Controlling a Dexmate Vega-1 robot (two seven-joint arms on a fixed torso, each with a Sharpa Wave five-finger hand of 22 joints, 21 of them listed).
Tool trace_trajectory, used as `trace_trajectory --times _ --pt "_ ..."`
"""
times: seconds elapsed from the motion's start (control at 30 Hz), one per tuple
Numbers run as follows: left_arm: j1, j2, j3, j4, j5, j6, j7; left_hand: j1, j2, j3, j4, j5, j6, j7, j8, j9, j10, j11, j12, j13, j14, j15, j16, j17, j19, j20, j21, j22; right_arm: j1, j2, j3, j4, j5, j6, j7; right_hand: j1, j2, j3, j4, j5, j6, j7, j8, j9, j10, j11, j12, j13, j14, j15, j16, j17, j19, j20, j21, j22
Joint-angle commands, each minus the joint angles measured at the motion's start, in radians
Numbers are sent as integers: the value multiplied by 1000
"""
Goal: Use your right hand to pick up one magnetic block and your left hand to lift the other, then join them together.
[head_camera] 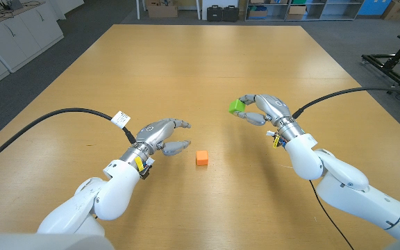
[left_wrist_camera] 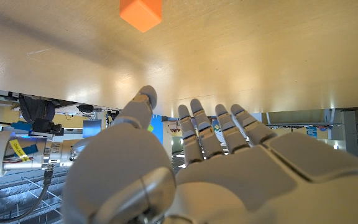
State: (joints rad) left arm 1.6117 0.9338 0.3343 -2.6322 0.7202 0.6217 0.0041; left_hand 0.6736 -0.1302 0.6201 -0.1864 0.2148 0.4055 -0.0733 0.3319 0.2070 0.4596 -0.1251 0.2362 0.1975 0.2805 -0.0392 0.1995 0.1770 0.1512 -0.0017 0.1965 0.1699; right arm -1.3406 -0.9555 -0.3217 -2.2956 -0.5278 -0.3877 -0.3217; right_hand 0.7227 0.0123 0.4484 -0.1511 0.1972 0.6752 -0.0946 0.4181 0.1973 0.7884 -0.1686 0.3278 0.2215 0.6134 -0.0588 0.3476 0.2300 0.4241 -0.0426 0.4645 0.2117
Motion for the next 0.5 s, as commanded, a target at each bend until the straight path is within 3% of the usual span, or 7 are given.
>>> trace_trajectory --times 0.03,0.5 --pt "-45 40 31 -17 -8 41 -50 14 -2 3 3 -2 -3 -2 -1 3 3 -8 -4 6 6 -83 -2 0 4 6 -4 2 -6 -4 5 -7 0 -3 1 39 49 6 7 2 113 -104 4 2 55 -49 4 4 11 -56 -4 5 7 -46 4 2" --pt "-82 63 67 -20 -25 75 -59 17 -2 0 7 -3 -2 0 -2 3 9 -12 -5 6 7 -84 -2 0 0 4 -6 2 -9 -1 7 -1 5 -2 -3 40 50 6 7 2 114 -107 3 3 57 -49 3 4 11 -57 -5 5 7 -46 6 2"
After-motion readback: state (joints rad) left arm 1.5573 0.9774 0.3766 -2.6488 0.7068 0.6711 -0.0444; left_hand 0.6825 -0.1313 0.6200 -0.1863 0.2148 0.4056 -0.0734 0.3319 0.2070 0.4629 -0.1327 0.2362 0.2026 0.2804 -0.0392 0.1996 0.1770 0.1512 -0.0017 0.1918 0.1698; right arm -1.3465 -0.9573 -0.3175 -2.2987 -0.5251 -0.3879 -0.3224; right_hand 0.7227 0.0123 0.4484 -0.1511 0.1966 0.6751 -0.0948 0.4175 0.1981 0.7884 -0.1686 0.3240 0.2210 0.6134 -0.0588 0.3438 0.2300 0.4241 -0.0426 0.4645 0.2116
